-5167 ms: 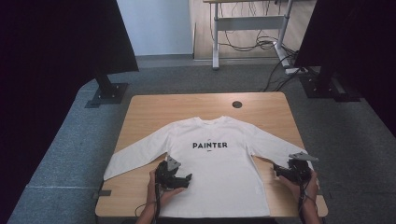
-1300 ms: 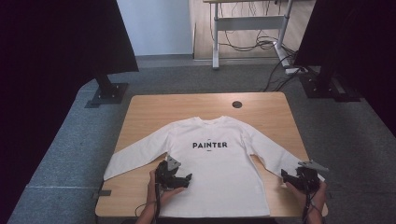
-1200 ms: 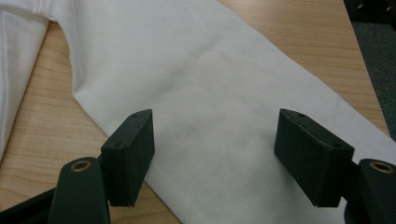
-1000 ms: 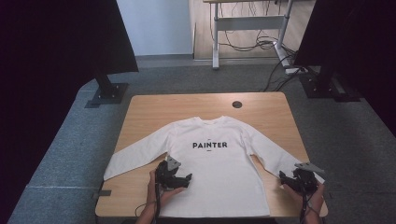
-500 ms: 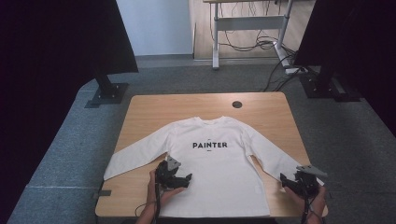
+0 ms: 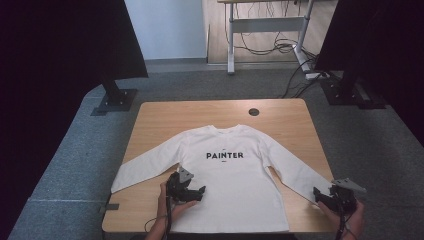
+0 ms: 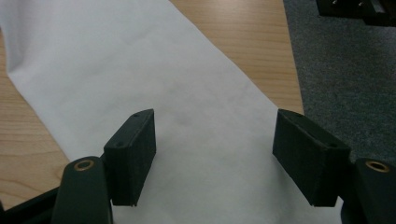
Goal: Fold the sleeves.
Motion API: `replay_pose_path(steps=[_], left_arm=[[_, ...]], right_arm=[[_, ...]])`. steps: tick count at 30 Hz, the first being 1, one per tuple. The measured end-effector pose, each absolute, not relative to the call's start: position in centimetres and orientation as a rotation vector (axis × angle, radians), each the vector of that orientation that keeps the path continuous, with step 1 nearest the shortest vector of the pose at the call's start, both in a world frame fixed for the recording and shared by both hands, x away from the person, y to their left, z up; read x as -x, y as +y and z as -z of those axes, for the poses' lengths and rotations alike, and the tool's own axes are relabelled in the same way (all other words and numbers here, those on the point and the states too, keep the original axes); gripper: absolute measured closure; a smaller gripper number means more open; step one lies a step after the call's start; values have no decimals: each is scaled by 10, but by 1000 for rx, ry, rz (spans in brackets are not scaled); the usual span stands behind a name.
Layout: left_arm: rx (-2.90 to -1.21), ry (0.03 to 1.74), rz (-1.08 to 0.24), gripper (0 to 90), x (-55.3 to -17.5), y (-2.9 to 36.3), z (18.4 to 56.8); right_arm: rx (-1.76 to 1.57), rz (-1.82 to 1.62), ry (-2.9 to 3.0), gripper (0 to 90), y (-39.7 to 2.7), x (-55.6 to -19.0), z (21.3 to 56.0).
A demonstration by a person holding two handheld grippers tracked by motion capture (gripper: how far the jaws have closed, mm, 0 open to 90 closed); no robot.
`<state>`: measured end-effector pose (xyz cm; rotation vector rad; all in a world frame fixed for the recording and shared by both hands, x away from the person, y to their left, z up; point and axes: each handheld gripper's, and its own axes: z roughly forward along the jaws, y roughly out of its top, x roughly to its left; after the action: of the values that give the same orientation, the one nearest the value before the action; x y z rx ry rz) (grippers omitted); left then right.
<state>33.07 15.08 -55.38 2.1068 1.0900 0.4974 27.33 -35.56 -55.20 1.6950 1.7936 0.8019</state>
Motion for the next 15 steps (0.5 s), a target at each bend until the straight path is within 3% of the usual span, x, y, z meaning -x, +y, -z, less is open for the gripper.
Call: replay_pose_path(steps=[15], left_arm=[[-2107, 1090, -497, 126, -331, 151, 554]], right_arm=[[-1764, -770, 1735, 315, -390, -262, 551]])
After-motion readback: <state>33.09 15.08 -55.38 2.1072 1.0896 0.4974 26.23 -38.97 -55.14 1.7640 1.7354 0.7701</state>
